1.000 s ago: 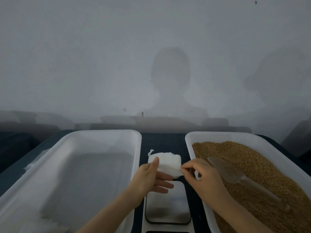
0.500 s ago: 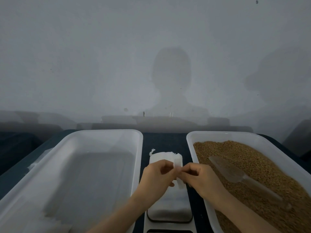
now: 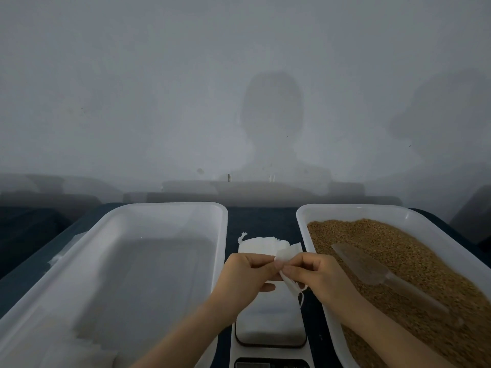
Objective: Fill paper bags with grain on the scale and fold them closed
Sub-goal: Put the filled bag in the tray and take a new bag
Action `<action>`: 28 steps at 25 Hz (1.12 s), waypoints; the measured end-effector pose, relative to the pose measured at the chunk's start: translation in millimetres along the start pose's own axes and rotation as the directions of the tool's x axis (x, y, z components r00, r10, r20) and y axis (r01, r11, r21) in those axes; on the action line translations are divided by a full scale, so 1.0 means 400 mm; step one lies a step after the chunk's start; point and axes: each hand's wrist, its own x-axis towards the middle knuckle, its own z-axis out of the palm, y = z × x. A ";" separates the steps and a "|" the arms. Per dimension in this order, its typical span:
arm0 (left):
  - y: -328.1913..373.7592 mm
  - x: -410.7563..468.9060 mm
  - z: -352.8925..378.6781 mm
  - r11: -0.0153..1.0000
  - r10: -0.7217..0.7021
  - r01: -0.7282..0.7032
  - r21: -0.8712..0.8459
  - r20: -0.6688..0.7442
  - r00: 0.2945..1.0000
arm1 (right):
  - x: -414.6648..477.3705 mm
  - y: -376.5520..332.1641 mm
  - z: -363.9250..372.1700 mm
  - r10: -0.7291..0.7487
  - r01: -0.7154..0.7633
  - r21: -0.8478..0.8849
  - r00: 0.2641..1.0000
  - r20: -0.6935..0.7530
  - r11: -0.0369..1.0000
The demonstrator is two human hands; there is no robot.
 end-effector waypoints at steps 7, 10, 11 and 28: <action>-0.013 0.005 0.004 0.997 -0.072 0.073 0.014 -0.041 0.997 | -0.004 0.008 0.003 -0.031 0.024 -0.068 0.995 -0.096 0.997; -0.010 0.008 -0.002 0.988 -0.047 0.068 0.142 -0.144 0.988 | -0.009 0.010 0.005 -0.216 0.163 -0.226 0.948 -0.233 0.960; -0.008 0.007 -0.002 0.978 -0.009 0.045 0.205 -0.170 0.985 | -0.010 0.013 0.003 -0.356 0.260 -0.366 0.907 -0.225 0.894; -0.013 -0.036 0.049 0.418 0.618 -0.518 0.746 0.185 0.765 | 0.005 0.012 -0.005 -0.001 -0.039 -0.316 0.992 -0.127 0.948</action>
